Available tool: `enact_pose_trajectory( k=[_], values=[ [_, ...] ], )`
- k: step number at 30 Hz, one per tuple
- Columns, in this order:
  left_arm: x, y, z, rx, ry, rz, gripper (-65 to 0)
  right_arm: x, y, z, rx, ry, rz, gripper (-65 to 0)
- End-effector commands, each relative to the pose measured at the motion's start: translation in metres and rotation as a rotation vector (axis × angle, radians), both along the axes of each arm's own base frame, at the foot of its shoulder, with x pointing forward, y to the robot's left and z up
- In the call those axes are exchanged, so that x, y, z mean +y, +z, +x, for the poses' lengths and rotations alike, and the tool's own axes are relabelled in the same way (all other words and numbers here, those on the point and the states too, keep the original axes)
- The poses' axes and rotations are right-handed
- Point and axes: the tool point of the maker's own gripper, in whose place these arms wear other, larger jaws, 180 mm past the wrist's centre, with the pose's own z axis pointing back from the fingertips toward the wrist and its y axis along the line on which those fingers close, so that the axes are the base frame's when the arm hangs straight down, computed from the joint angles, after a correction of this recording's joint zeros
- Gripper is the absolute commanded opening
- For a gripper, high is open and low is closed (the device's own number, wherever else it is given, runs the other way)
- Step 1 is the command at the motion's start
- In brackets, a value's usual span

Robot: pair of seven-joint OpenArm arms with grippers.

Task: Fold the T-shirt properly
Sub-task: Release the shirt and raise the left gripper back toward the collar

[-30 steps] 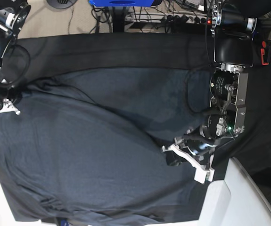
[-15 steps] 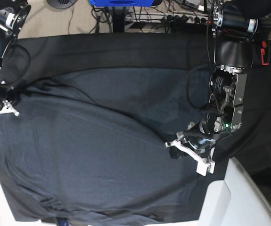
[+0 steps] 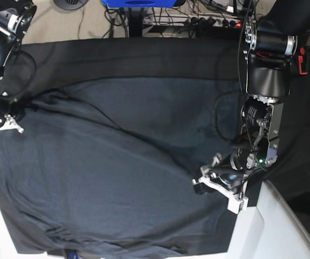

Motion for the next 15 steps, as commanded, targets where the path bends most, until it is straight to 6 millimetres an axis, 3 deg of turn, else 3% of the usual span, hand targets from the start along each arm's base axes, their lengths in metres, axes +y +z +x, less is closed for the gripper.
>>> enact_pose_trajectory(
  k=[1,4,6,9,13,15],
  values=[
    [0.006,0.025,0.018,-0.09,0.025,-0.011,-32.6,-0.011,0.016,0.015,-0.055,-0.008,-0.021,-55.4],
    [0.022,0.031,0.024,-0.15,0.068,0.006,-12.2,-0.013,0.017,0.017,-0.068,-0.01,-0.03,-43.5],
    [0.028,0.034,0.024,-0.174,0.081,0.013,-4.3,-0.016,0.018,0.02,-0.089,-0.02,-0.046,-37.5],
    [0.028,0.038,0.024,-0.184,0.08,0.007,-4.6,-0.014,0.024,0.027,-0.141,0.024,-0.059,-35.7],
    [0.034,0.035,-0.003,-0.193,0.055,0.046,-9.7,-0.007,0.043,0.042,-0.263,0.138,-0.091,-35.3],
    [0.039,0.038,-0.02,-0.211,0.03,0.084,-13.0,-0.004,0.052,0.04,-0.309,0.17,-0.123,-35.1]
  ],
)
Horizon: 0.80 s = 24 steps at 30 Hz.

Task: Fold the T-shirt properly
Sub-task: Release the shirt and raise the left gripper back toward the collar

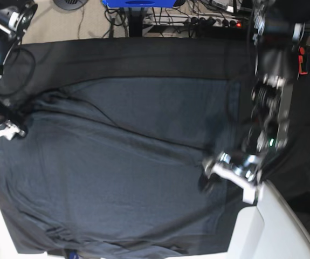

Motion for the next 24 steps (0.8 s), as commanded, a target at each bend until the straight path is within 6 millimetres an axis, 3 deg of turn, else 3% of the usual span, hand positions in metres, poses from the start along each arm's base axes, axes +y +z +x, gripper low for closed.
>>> enact_pose_trajectory(
  k=[1,3,6,9,13,17,22,24],
  values=[
    [0.013,0.024,0.002,-0.073,-0.006,0.033,-15.1,-0.006,0.021,0.011,-0.083,-0.006,-0.033,-35.0],
    [0.021,0.026,-0.019,-0.078,-0.034,0.085,-19.6,-0.015,0.041,0.005,-0.154,-0.031,-0.092,-35.0],
    [0.031,0.024,-0.055,-0.059,-0.074,0.146,-27.6,-0.021,0.053,-0.007,-0.189,-0.059,-0.125,-31.4],
    [0.045,0.017,-0.092,-0.025,-0.04,0.152,-34.9,-0.033,0.035,-0.031,-0.15,-0.15,-0.086,-22.7],
    [0.072,0.003,-0.14,0.043,0.088,0.095,-37.2,-0.049,0.003,-0.065,-0.067,-0.269,-0.003,-14.6],
    [0.086,-0.018,-0.177,0.16,0.142,-0.036,-29.6,-0.043,-0.02,-0.076,-0.025,-0.268,0.053,-14.7],
    [0.072,-0.045,-0.202,0.239,0.053,-0.129,-12.7,-0.034,-0.029,-0.07,-0.025,-0.229,0.096,-14.7],
    [0.061,-0.05,-0.208,0.231,0.022,-0.164,-9.2,-0.031,-0.031,-0.06,-0.033,-0.237,0.123,-14.7]
  ],
)
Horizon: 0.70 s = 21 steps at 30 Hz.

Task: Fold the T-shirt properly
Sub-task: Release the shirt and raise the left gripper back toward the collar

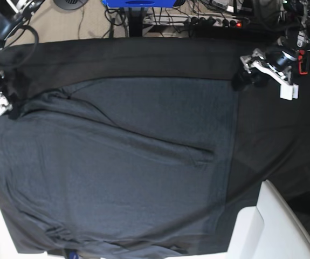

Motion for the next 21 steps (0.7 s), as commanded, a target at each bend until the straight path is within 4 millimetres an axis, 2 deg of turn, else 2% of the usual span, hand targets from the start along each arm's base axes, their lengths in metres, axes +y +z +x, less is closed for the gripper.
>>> enact_pose_trajectory(
  k=[1,3,14,18,21],
  values=[
    [-0.002,0.008,0.002,-0.037,-0.019,-0.013,-9.5,-0.004,0.002,0.006,0.001,-0.007,-0.006,-14.7],
    [-0.007,0.005,0.0,-0.035,-0.021,-0.026,-9.5,-0.011,0.0,0.006,-0.006,-0.026,-0.01,-14.7],
    [-0.019,-0.026,-0.023,0.041,0.061,-0.104,-9.7,-0.009,-0.011,0.019,-0.002,-0.038,0.051,-15.9],
    [0.0,-0.022,-0.028,0.021,0.155,-0.101,-9.4,-0.009,-0.011,0.019,0.002,-0.035,0.051,-28.7],
    [0.017,-0.019,-0.032,0.014,0.203,-0.082,-9.4,-0.009,-0.016,0.01,0.025,-0.043,0.057,-30.0]
  ],
)
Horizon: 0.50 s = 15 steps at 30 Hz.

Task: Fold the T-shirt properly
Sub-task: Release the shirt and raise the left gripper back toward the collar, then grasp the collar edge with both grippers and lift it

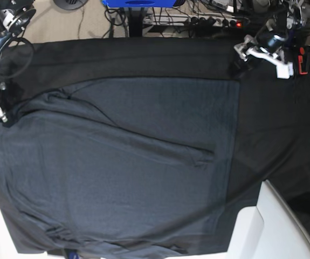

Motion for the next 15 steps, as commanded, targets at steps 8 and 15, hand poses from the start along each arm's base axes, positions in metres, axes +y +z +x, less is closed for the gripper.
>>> enact_pose_trajectory(
  k=[8,15],
  values=[
    [0.009,0.011,0.004,-0.038,0.006,0.019,-9.4,0.013,-0.027,-0.046,0.141,-0.004,0.006,-23.0],
    [0.01,0.011,0.005,-0.04,0.011,0.018,-9.4,0.014,-0.02,-0.027,0.108,-0.001,0.009,-22.4]
  ],
)
